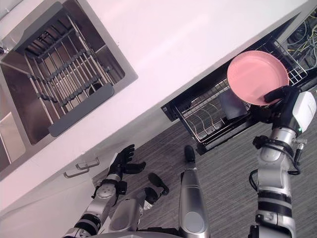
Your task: Walk over to the sink, pick up the cup, carry it to the dishwasher, place the cup inside the dishwasher, then close the dishwasher door
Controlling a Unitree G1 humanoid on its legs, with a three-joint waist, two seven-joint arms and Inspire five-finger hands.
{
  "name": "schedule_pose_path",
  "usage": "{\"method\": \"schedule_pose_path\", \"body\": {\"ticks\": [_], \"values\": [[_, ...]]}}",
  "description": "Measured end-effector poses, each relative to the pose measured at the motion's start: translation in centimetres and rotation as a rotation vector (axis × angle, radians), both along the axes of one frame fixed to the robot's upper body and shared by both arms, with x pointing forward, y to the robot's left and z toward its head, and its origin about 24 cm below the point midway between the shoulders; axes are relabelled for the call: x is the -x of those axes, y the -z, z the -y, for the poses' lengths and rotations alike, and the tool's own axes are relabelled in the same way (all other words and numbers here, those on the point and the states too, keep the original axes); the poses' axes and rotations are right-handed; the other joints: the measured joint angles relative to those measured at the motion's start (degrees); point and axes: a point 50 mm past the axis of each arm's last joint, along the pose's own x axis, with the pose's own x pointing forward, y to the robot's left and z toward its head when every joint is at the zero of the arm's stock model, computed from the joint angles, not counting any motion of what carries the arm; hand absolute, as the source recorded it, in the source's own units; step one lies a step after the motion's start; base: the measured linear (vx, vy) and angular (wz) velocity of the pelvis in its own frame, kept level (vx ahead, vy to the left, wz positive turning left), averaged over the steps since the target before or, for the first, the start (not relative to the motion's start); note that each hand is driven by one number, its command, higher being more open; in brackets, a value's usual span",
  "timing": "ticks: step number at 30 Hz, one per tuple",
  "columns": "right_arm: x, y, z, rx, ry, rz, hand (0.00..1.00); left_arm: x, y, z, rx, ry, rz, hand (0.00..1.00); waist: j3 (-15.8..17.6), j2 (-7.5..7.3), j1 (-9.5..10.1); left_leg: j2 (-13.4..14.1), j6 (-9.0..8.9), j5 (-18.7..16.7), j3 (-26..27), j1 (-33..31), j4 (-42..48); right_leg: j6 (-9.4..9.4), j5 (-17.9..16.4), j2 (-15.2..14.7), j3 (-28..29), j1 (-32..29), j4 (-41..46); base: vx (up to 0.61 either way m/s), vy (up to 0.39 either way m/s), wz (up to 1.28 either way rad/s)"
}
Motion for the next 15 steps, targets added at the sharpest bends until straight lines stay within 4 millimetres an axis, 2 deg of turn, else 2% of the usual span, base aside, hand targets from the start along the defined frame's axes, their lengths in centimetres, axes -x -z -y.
{"method": "schedule_pose_path", "body": {"ticks": [9, 15], "values": [[2.7, 0.3, -1.9, 0.074, -0.028, -0.007, 0.3, 0.0, 0.0, 0.1, -0.004, 0.007, -0.001, 0.9, 0.0, -0.53, 0.28, 1.2, 0.13, -1.3, -0.2, -0.2, 2.5, 0.04, 0.0, 0.6, -0.2, 0.5, 0.3, 0.0, -0.002, 0.0], [3.2, 0.9, -2.3, 0.073, -0.058, -0.045, 0.3, 0.4, 0.3, 0.1, -0.014, 0.027, -0.014, 0.9, 0.0, -3.11, -0.04, 1.4, 0.68, -2.4, -1.4, -1.5, 4.6, 0.29, 0.0, 0.1, -0.8, 0.6, 0.4, -0.01, 0.004, 0.06]]}}
